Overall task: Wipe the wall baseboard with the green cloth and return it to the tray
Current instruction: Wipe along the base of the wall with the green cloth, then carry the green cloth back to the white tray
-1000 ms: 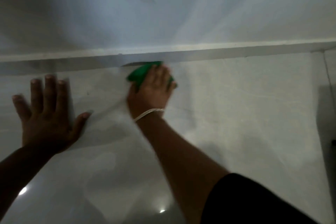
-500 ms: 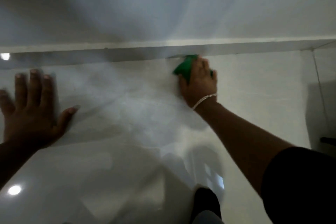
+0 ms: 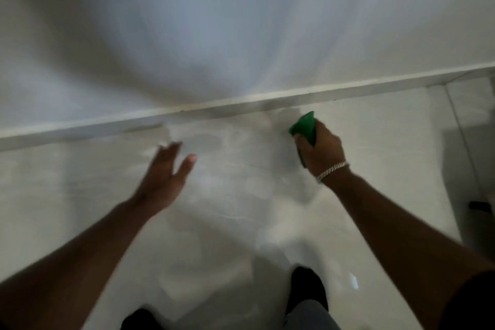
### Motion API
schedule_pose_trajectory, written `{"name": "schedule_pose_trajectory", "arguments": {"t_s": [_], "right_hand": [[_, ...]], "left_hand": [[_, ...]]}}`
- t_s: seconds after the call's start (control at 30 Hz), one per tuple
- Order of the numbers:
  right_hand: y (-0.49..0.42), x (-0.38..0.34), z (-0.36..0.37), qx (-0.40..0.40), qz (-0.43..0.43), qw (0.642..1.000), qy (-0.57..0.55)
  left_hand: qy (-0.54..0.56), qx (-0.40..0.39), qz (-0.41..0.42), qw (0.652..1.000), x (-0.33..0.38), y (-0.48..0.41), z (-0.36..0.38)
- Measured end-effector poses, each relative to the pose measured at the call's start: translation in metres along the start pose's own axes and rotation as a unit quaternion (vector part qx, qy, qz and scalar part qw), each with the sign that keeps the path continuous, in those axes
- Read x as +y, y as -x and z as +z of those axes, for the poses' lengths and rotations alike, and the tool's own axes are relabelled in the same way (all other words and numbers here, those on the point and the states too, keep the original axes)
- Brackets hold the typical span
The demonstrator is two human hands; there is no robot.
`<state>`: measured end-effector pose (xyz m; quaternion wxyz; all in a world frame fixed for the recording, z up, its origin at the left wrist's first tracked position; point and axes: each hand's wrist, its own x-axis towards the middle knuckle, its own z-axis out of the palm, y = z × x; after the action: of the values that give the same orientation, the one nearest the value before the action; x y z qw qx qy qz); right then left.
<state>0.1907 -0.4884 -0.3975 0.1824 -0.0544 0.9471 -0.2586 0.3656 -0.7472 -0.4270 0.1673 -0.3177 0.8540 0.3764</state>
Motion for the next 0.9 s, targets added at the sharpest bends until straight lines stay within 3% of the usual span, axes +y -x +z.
{"name": "schedule_pose_trajectory", "arguments": {"t_s": [0.07, 0.17, 0.3, 0.4, 0.5, 0.57, 0.63, 0.8, 0.9], "right_hand": [[0.036, -0.015, -0.017, -0.02, -0.036, 0.998, -0.039], [0.077, -0.04, -0.064, -0.031, -0.068, 0.993, -0.09], [0.116, -0.073, -0.155, 0.017, -0.098, 0.986, -0.137], [0.142, -0.082, -0.233, 0.079, -0.024, 0.961, -0.264], [0.162, -0.08, -0.311, 0.19, 0.131, 0.87, -0.436], [0.175, -0.075, -0.366, 0.189, 0.235, 0.793, -0.529], [0.196, -0.066, -0.42, 0.179, 0.256, 0.73, -0.607], [0.243, -0.018, -0.524, 0.295, 0.298, 0.639, -0.645], [0.253, 0.042, -0.562, 0.361, 0.32, 0.616, -0.623]], "left_hand": [[0.156, -0.066, -0.014, 0.986, 0.07, 0.014, 0.001], [0.324, -0.219, -0.034, 0.92, 0.168, 0.042, -0.007], [0.377, -0.304, -0.019, 0.875, 0.275, 0.082, -0.032], [0.375, -0.316, -0.003, 0.871, 0.347, 0.109, -0.056], [0.391, -0.355, 0.014, 0.849, 0.416, 0.139, -0.08], [0.396, -0.401, 0.032, 0.826, 0.468, 0.166, -0.09], [0.382, -0.438, 0.045, 0.812, 0.52, 0.197, -0.091], [0.275, -0.467, 0.068, 0.837, 0.644, 0.267, -0.046], [0.195, -0.436, 0.116, 0.871, 0.705, 0.294, 0.013]]}}
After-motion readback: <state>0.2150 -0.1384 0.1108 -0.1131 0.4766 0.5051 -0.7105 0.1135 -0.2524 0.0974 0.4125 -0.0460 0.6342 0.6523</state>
